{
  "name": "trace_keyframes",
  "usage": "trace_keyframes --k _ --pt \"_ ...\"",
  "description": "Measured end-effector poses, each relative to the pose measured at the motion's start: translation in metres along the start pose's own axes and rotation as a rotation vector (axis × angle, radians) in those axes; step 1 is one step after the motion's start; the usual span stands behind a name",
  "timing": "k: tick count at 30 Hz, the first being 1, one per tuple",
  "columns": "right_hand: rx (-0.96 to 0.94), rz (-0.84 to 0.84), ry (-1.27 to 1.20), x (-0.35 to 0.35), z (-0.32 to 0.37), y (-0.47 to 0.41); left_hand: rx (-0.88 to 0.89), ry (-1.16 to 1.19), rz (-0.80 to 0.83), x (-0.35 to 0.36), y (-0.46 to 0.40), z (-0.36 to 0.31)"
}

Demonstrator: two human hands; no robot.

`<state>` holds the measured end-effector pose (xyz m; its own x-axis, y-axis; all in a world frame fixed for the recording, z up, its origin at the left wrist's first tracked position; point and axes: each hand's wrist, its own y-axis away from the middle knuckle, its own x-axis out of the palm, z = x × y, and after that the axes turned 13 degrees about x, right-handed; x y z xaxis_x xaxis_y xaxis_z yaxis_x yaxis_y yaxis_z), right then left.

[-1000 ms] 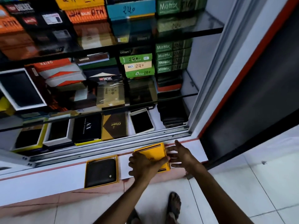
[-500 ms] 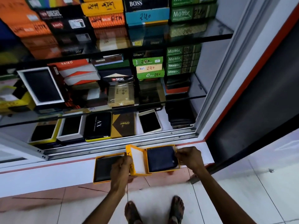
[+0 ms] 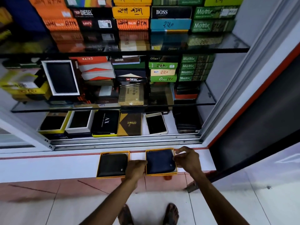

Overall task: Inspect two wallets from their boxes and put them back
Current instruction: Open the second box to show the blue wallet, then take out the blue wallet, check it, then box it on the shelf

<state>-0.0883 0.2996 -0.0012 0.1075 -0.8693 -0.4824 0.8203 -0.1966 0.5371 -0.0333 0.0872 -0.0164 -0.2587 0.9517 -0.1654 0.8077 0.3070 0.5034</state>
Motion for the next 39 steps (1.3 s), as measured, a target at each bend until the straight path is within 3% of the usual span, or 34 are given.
trace_keyframes --k 2,8,12,17,21,29,36,39 --pt "-0.094 -0.066 0.151 0.007 -0.001 0.001 0.008 -0.002 0.0 0.002 -0.004 0.001" --pt "-0.114 -0.064 0.396 0.03 -0.004 0.009 -0.031 0.075 0.024 0.003 -0.004 -0.002" --pt "0.024 -0.083 0.403 0.035 0.0 0.008 -0.027 0.137 0.037 0.004 -0.002 -0.006" --pt "0.099 -0.046 0.178 0.027 0.009 0.013 -0.017 0.148 0.061 0.005 0.001 -0.012" --pt "0.078 -0.024 0.224 0.022 0.011 0.01 -0.007 0.138 0.075 0.005 0.0 -0.009" --pt "0.133 0.292 -0.172 0.014 0.03 0.015 0.082 0.043 0.047 0.006 0.01 -0.019" --pt "-0.013 0.483 -0.387 -0.014 0.073 0.063 0.172 0.013 0.176 -0.008 0.014 -0.071" --pt "-0.124 0.389 -0.355 -0.032 0.102 0.078 0.149 0.219 0.282 -0.028 0.013 -0.097"
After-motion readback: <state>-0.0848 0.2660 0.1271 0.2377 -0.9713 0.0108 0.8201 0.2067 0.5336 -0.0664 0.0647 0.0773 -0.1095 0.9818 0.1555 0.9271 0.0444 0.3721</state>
